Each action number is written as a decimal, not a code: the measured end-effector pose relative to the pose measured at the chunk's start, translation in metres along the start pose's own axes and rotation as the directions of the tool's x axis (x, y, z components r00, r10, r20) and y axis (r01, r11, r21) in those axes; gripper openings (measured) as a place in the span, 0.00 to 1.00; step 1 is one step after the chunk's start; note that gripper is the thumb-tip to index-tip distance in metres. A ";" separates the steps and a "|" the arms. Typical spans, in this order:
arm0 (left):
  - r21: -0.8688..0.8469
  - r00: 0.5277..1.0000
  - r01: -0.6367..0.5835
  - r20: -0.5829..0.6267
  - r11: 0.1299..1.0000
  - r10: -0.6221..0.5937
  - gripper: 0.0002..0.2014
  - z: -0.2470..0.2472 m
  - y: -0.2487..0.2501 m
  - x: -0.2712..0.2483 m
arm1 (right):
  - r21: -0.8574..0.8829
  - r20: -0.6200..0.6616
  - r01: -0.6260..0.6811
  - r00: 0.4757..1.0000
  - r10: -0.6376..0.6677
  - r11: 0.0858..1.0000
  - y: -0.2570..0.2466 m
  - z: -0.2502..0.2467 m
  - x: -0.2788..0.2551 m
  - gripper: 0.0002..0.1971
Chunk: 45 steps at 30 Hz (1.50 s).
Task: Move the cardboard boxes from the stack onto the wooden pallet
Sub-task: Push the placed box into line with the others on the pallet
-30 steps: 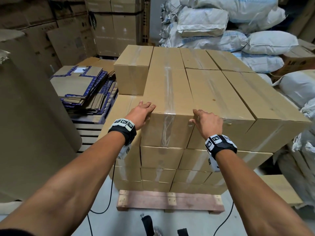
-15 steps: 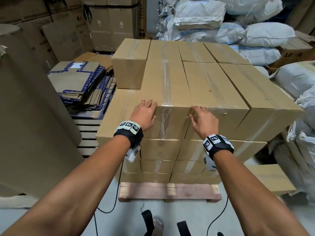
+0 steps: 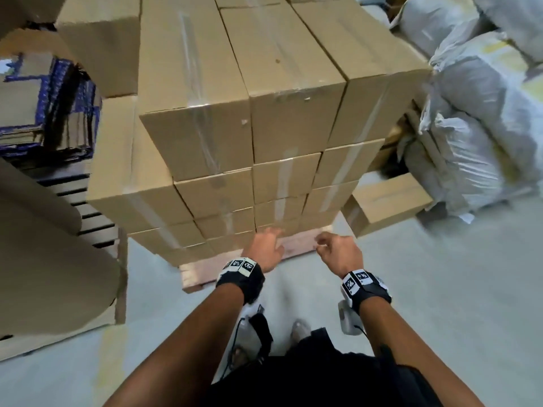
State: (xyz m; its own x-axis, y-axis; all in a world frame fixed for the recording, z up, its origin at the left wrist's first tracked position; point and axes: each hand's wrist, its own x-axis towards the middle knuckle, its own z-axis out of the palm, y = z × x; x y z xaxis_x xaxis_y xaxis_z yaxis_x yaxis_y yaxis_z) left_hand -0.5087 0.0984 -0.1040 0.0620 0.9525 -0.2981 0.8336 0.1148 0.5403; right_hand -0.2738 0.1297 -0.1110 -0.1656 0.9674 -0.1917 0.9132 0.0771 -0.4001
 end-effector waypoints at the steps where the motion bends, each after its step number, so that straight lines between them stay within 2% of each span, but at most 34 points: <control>1: 0.009 0.999 0.006 0.044 1.000 -0.006 0.26 0.017 0.004 0.000 | 0.017 0.032 -0.045 0.999 0.045 0.999 0.019 0.007 -0.009 0.11; 5: 0.047 0.981 -0.050 0.190 0.998 0.040 0.24 0.075 0.039 0.010 | 0.071 0.139 -0.205 0.971 0.194 0.976 0.094 0.021 -0.035 0.09; 10: 0.035 0.945 -0.104 0.315 0.994 0.088 0.22 0.130 0.116 0.047 | 0.156 0.113 -0.308 0.950 0.292 0.939 0.180 0.003 -0.045 0.08; 16: 0.039 0.915 -0.205 0.361 0.978 0.177 0.21 0.178 0.205 0.107 | 0.187 0.058 -0.385 0.923 0.381 0.904 0.271 -0.035 -0.028 0.14; 21: 0.039 0.886 -0.289 0.389 0.957 0.252 0.21 0.197 0.260 0.167 | 0.232 0.048 -0.449 0.891 0.451 0.863 0.325 -0.059 -0.005 0.14; 25: 0.051 0.852 -0.344 0.436 0.937 0.289 0.21 0.206 0.287 0.234 | 0.241 0.043 -0.498 0.863 0.504 0.833 0.359 -0.072 0.034 0.14; 33: 0.081 0.802 -0.425 0.495 0.902 0.333 0.21 0.232 0.336 0.403 | 0.275 0.056 -0.588 0.800 0.598 0.761 0.436 -0.097 0.142 0.14; 38: 0.071 0.805 -0.385 0.514 0.920 0.297 0.21 0.253 0.355 0.500 | 0.316 0.099 -0.629 0.766 0.635 0.710 0.483 -0.100 0.212 0.16; 45: 0.133 0.823 -0.292 0.540 0.947 0.178 0.22 0.309 0.350 0.615 | 0.336 0.196 -0.625 0.778 0.596 0.705 0.544 -0.059 0.305 0.18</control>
State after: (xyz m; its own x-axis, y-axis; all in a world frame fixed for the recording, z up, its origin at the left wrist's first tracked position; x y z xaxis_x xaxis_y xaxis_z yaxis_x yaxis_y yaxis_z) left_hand -0.0091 0.6371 -0.3418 0.4958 0.6518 -0.5739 0.8444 -0.2074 0.4940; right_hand 0.1940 0.4812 -0.3341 0.3428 0.7517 -0.5634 0.6219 -0.6311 -0.4636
